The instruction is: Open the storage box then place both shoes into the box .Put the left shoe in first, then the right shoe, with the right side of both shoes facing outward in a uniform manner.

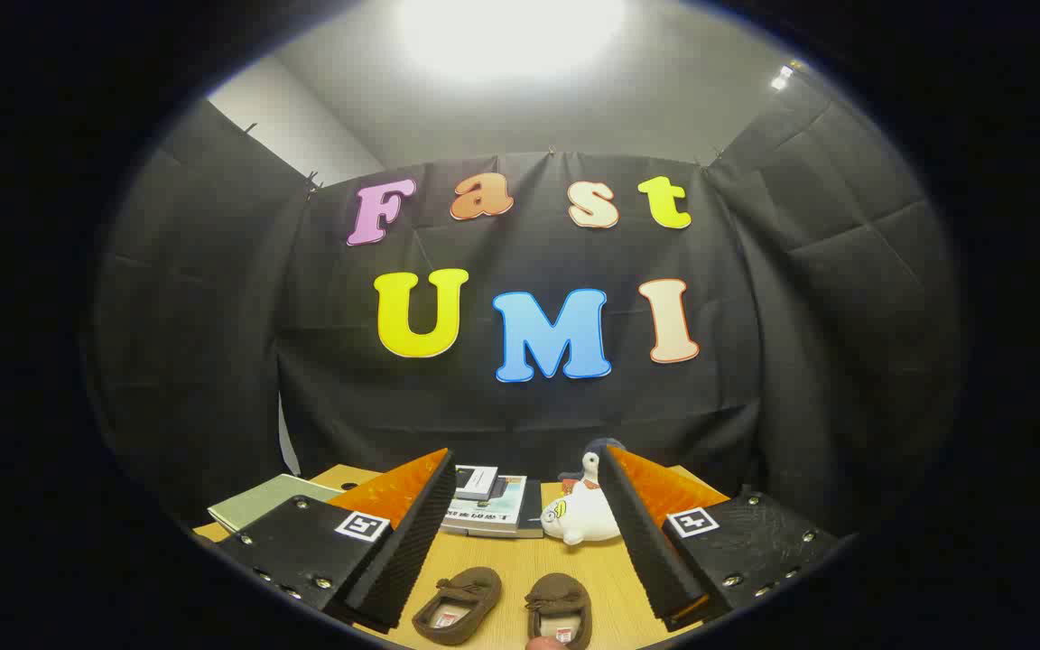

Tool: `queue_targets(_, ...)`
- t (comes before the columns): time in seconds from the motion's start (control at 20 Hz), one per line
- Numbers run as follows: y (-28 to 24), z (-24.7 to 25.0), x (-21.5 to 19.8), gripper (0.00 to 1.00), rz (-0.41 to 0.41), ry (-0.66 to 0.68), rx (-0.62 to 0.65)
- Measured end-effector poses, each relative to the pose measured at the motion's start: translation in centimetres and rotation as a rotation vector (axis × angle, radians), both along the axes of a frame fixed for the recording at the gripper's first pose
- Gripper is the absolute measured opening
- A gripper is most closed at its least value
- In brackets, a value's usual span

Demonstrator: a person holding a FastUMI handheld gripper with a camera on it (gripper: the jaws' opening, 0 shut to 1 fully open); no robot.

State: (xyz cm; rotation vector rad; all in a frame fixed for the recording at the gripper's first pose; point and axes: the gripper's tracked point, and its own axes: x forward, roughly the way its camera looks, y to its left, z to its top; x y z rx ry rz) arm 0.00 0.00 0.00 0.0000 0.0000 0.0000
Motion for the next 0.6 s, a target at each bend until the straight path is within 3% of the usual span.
queue_targets(0.6,1.1,-0.3,0.0,0.96,0.031,-0.006,-0.007)
